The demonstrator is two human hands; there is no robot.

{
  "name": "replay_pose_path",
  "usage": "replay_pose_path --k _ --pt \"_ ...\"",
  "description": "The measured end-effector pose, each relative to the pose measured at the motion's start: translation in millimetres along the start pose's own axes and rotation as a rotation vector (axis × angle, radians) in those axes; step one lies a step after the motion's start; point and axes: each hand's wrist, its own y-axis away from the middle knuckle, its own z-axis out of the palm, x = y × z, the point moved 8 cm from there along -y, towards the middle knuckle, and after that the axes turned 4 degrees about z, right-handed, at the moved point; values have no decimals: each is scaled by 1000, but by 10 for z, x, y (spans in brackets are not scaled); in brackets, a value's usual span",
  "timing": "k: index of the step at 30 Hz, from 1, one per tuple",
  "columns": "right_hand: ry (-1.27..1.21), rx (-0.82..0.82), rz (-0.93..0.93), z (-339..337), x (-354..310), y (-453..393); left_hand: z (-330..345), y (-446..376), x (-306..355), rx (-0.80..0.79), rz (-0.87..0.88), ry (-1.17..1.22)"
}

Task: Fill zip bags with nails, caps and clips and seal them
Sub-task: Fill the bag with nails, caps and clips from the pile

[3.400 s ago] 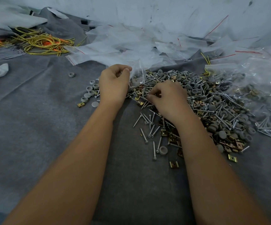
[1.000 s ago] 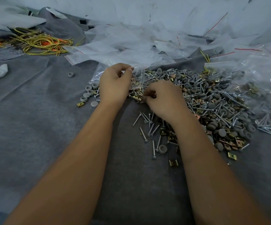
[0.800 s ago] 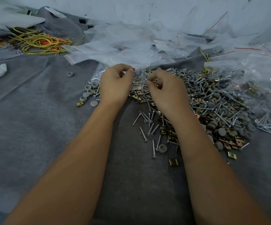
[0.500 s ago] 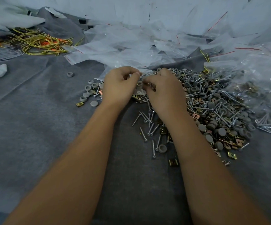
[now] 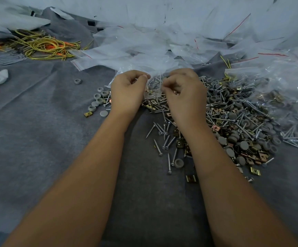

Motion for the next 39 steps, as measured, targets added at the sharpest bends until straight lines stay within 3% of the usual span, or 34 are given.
replay_pose_path --k 5,10,15,17,21,32,39 --pt "167 -41 -74 29 -55 31 -39 -27 -32 39 -18 55" --pt "262 -94 46 32 29 16 -157 -64 -108 172 -87 186" --pt "619 -492 174 303 281 112 -31 -13 -9 90 9 56" --pt "713 -575 156 359 324 153 -24 -13 -3 84 26 23" --pt "713 -452 128 270 271 83 -37 -19 -18 82 26 -2" --pt "668 -375 109 232 262 58 -22 -19 -35 62 17 -9" --pt "672 -459 63 301 276 77 -22 -20 -42 58 13 -13"
